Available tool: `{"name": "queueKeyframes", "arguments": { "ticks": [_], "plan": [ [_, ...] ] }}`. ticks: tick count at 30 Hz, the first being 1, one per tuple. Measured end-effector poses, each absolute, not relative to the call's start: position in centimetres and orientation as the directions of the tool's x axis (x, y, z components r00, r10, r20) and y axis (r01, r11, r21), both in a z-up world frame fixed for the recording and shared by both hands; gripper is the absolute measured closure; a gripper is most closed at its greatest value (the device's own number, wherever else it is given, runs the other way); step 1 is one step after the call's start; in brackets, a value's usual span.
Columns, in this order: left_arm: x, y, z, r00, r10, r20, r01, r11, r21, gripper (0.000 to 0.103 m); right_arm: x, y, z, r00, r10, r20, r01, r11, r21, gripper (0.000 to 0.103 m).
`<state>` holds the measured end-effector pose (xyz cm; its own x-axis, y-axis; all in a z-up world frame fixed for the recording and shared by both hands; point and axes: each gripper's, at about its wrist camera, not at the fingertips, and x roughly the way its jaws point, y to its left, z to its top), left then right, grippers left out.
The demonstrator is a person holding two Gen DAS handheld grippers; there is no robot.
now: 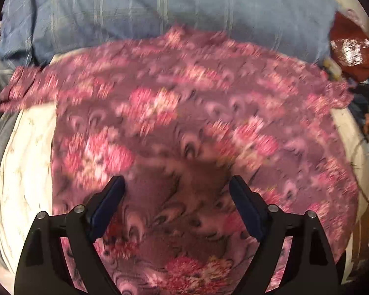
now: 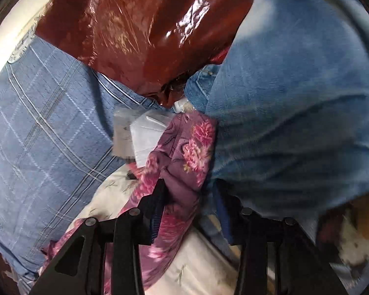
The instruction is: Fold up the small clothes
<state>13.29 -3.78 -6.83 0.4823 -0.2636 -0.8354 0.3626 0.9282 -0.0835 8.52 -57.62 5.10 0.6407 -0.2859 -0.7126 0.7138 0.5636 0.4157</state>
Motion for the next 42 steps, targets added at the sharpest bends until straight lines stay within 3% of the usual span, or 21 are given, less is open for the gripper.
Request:
{"name": "queueKeyframes", "arguments": {
  "ticks": [1,3,6,11,15,19,29,30,32,33,37,39,41,42],
  "plan": [
    [13.5,-4.0,-6.0,0.507,-0.275,-0.817,0.374,0.924,-0.079,0.016,8.7,-57.2,5.5,0.645,-0.3,-0.703,0.705,0.589,0.396,0.093],
    [14.6,-4.8,-3.8,0.585,-0.289,-0.758,0.384,0.922,-0.055,0.016,8.6,-55.6,7.1,0.657,-0.351,-0.667,0.693,0.629,0.352,0.093],
    [17.7,-5.9,-3.8,0.587,-0.281,-0.759,0.347,0.935,-0.079,0.016,8.3,-52.5,10.6,0.743,-0.369,-0.558,0.614,0.708,0.35,0.093],
    [21.0,-5.5,-7.7,0.433,-0.344,-0.833,0.246,0.934,-0.258,0.016,10.8,-46.2,13.4,0.811,-0.205,-0.548,0.443,0.828,0.345,0.093],
    [19.7,-4.7,-7.1,0.474,-0.329,-0.817,0.273,0.937,-0.219,0.016,15.1,-38.7,13.4,0.832,-0.049,-0.552,0.296,0.881,0.369,0.093],
    [19.7,-1.8,-5.8,0.488,-0.359,-0.796,0.238,0.932,-0.275,0.016,19.7,-30.9,12.1,0.815,0.098,-0.571,0.162,0.908,0.386,0.093],
    [19.6,10.6,-3.3,0.62,-0.25,-0.743,0.007,0.95,-0.313,0.016,26.9,-10.2,9.1,0.7,0.4,-0.591,-0.115,0.881,0.459,0.093],
    [19.6,11.5,-3.2,0.625,-0.239,-0.743,-0.011,0.949,-0.314,0.016,27.3,-8.6,8.8,0.687,0.418,-0.595,-0.133,0.877,0.462,0.092],
    [19.6,13.3,-3.2,0.628,-0.202,-0.751,-0.059,0.951,-0.305,0.016,27.8,-5.6,7.4,0.661,0.418,-0.623,-0.139,0.884,0.446,0.08],
    [19.7,13.7,-3.3,0.625,-0.194,-0.756,-0.071,0.95,-0.303,0.016,28.2,-4.1,6.0,0.63,0.424,-0.651,-0.136,0.885,0.445,0.068],
    [19.7,14.5,-3.8,0.594,-0.227,-0.771,-0.079,0.938,-0.337,0.016,28.2,-1.5,2.1,0.453,0.44,-0.776,-0.12,0.892,0.436,0.067],
    [19.9,13.6,-3.9,0.574,-0.265,-0.775,-0.046,0.934,-0.353,0.016,26.0,-3.0,3.4,0.499,0.474,-0.726,-0.149,0.872,0.467,0.067],
    [20.0,11.8,-3.9,0.54,-0.31,-0.782,0.001,0.93,-0.367,0.016,23.3,-6.2,5.1,0.552,0.491,-0.674,-0.15,0.854,0.499,0.059],
    [20.3,10.8,-4.1,0.517,-0.341,-0.785,0.028,0.923,-0.383,0.016,21.6,-8.5,5.7,0.588,0.486,-0.647,-0.125,0.844,0.521,0.049]
  ]
}}
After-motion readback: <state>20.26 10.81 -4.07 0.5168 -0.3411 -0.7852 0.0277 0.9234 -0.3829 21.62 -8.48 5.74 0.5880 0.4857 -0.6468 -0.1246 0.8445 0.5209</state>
